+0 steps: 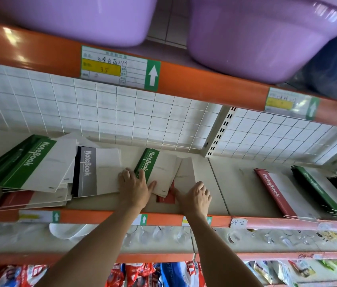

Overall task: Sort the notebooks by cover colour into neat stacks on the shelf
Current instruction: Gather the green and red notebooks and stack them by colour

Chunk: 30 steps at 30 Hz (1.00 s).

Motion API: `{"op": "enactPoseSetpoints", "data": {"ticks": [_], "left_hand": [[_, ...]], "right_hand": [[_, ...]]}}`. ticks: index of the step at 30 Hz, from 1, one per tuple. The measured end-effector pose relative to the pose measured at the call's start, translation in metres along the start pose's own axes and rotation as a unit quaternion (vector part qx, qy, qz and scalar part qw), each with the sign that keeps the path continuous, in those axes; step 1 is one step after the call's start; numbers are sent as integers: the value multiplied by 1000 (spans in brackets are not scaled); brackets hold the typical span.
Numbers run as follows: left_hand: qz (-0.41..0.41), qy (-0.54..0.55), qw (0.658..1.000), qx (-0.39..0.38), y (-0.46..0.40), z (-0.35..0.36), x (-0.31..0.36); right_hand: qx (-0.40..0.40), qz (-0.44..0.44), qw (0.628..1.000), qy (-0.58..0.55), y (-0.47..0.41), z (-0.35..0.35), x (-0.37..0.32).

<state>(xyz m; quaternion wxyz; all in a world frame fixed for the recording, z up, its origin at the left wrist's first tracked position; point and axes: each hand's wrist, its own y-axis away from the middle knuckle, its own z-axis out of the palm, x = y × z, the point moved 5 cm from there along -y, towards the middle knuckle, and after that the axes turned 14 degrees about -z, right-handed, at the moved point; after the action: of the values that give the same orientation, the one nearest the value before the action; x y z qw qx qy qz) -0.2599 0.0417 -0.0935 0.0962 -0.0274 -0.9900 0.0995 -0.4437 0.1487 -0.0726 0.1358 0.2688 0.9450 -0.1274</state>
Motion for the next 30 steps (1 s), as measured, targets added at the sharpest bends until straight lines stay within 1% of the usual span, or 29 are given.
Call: {"op": "enactPoseSetpoints", "data": {"ticks": [2, 6, 11, 13, 16, 20, 22, 25, 30], "left_hand": [[1, 12, 1000, 9, 0, -1, 0], [5, 44, 998, 49, 2, -11, 0], [4, 55, 994, 96, 4, -31, 3], [5, 73, 992, 102, 4, -36, 2], [28, 102, 989, 108, 5, -39, 2], [49, 139, 986, 76, 4, -33, 0], [57, 149, 984, 73, 5, -30, 0], [46, 137, 986, 86, 2, -28, 2], [25, 101, 989, 107, -3, -21, 4]], "right_hand": [[-1, -2, 1000, -1, 1, 0, 0], [3, -1, 1000, 1, 0, 0, -1], [9, 1, 1000, 1, -1, 1, -1], [14, 2, 1000, 1, 0, 0, -2], [23, 6, 1000, -6, 1, -3, -4], [21, 10, 1000, -18, 3, -4, -5], [17, 13, 1000, -16, 3, -3, -6], [28, 13, 999, -12, 1, -3, -4], [95, -12, 994, -60, 1, -4, -2]]}}
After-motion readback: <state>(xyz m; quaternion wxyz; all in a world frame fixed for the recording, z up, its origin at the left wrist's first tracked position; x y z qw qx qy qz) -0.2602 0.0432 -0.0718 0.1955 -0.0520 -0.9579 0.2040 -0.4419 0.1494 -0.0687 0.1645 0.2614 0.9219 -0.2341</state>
